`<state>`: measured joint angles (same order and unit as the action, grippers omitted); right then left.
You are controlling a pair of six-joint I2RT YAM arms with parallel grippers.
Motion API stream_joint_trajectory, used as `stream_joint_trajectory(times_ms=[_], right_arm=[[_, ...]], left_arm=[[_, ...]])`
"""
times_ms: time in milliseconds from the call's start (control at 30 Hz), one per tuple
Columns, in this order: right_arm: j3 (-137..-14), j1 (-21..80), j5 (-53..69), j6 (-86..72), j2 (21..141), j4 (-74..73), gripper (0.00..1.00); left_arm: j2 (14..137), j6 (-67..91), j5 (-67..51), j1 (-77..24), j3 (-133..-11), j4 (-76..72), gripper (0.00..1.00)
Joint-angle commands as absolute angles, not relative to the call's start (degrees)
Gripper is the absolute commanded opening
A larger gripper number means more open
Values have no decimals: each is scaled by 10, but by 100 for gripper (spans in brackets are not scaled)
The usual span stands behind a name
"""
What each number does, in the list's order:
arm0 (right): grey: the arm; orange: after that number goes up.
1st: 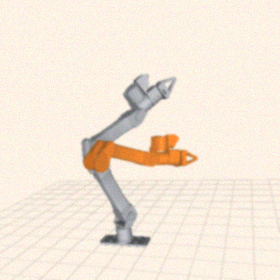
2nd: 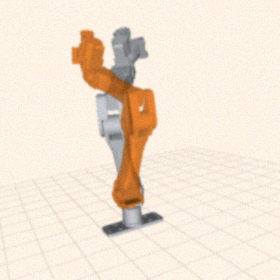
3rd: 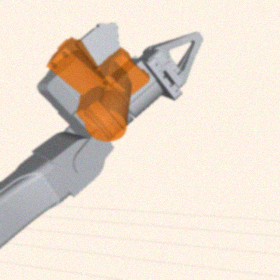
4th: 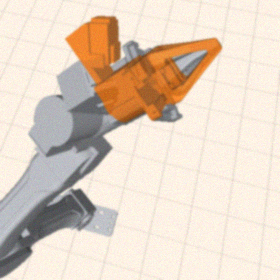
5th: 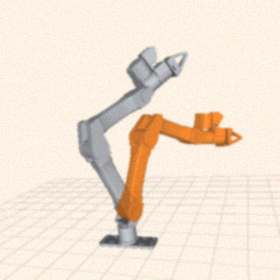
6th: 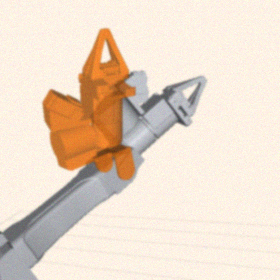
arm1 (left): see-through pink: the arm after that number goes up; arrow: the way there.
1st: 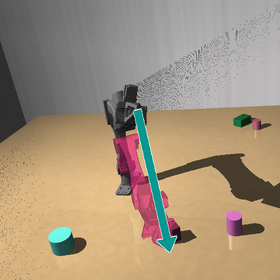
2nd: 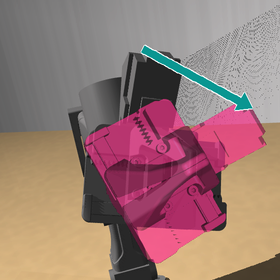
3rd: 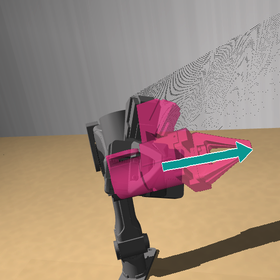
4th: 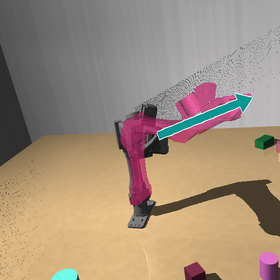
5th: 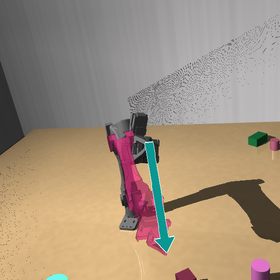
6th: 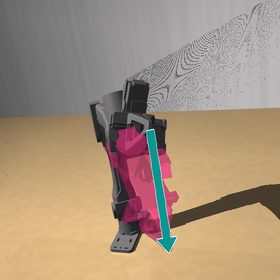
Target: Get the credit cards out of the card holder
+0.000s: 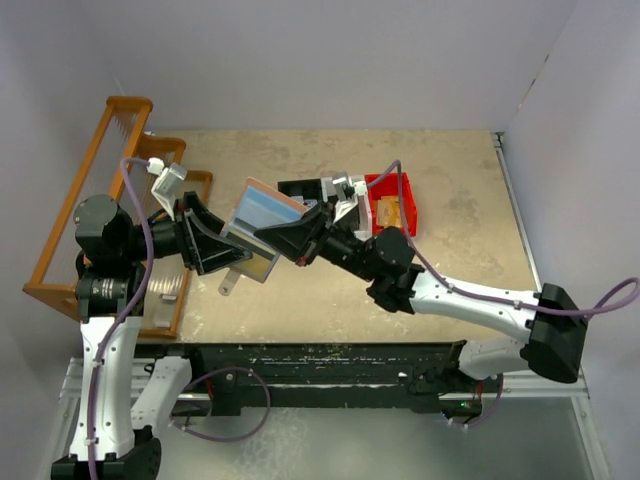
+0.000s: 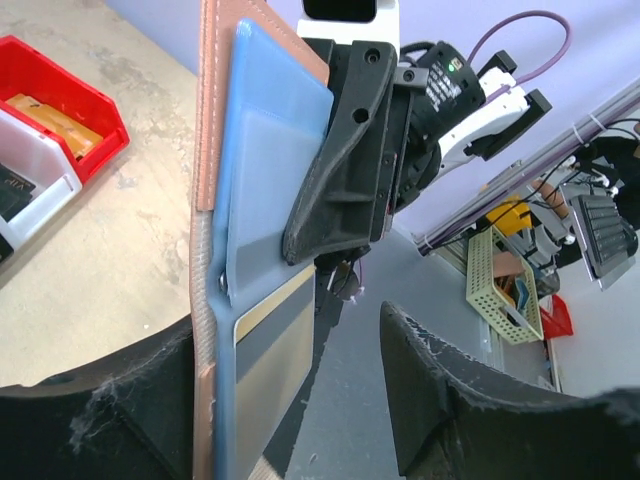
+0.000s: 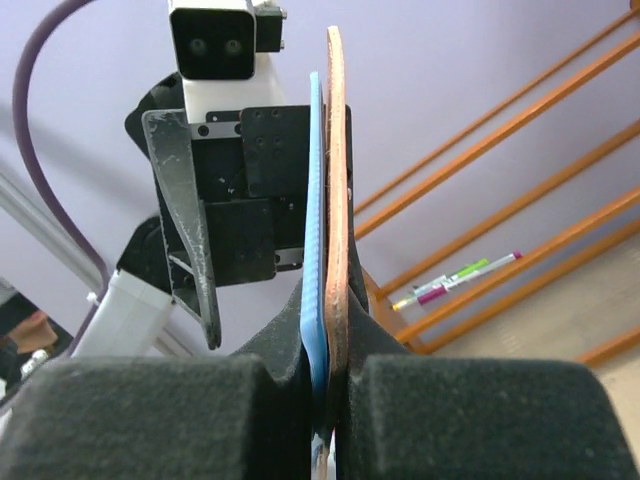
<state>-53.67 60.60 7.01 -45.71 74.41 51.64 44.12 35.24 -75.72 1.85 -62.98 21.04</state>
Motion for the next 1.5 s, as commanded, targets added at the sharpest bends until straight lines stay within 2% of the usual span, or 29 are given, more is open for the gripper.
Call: stream_joint_trajectory(times_ms=[0,233,433,533,800,833,867,967,1067,1200,1267,1467], right_arm=[[-537,630,-6,-472,748,685,0],[-475,655,-103,-438,721,783,0],[-476,674,-118,-430,736,808,0],[-476,681,-120,-431,746,818,0],[-463,691,-132,-447,767,848,0],[-462,691,-133,-448,768,847,2],[-462,691,-135,-449,768,845,7],[-453,689,-110,-453,752,810,37],[-441,645,-60,-465,693,717,55],[-484,545,148,-481,655,553,60],[-543,518,266,-450,661,459,61],[-729,511,386,-313,743,148,61]], left_arm=[[435,450,-737,19,-609,123,64],[414,524,-745,19,-577,60,44],[403,588,-744,19,-563,-9,22],[403,595,-745,19,-561,-12,18],[396,630,-751,19,-543,-57,20],[397,632,-752,19,-539,-61,19],[398,632,-755,19,-537,-62,16],[406,622,-765,19,-538,-57,10],[416,552,-773,19,-562,19,7],[438,388,-773,19,-617,183,4],[449,314,-773,19,-641,249,4],[476,199,-783,19,-695,378,4]])
